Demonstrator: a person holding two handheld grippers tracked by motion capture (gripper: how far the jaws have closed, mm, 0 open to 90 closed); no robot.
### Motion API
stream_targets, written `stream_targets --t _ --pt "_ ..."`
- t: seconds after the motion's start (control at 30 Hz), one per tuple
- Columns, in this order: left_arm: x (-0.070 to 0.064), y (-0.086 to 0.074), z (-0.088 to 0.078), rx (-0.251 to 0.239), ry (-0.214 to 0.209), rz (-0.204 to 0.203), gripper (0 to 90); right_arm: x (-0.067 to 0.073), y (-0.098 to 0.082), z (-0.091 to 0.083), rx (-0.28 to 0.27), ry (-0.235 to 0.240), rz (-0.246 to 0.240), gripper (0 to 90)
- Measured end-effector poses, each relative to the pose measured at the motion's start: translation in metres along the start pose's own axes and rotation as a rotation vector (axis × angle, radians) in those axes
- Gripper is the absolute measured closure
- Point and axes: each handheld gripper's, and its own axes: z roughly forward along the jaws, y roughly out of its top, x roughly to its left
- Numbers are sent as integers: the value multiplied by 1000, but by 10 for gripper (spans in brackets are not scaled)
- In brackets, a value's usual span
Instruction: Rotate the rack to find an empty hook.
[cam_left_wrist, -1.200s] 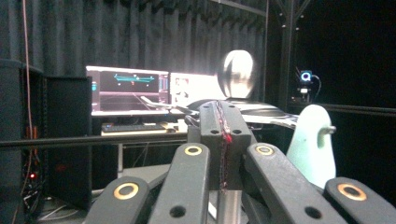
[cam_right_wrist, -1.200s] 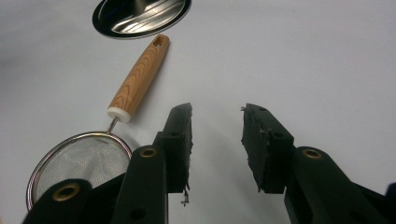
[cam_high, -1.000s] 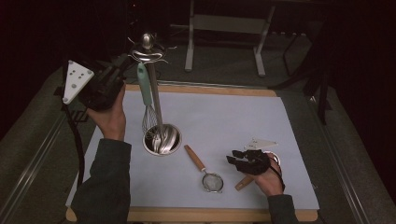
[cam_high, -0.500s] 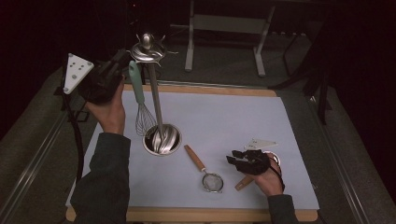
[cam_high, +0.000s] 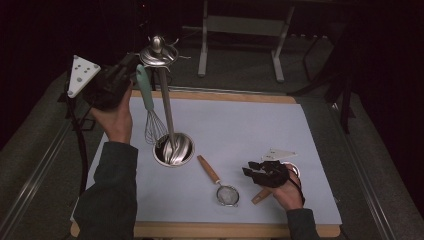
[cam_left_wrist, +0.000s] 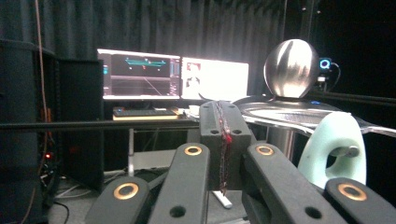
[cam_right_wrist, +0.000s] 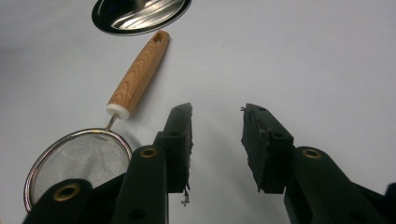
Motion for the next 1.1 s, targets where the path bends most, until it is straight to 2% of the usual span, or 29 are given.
stream_targets --t 0.3,0.4,0.57,0.7,0.87,1.1 --pt "1 1 -7 21 -18 22 890 0 -1 1 5 0 -5 621" --pt "0 -1 -9 43 -32 48 883 0 -1 0 5 0 -4 621" --pt "4 -4 -15 60 -41 42 881 1 -1 1 12 0 -7 620" --pt "6 -7 -20 91 -59 70 872 1 0 0 9 -2 -10 620" --pt "12 -13 -32 105 -73 59 849 1 -1 -1 10 -9 -13 622" --pt "16 -24 -41 140 -80 70 823 0 -1 0 18 -11 -12 622"
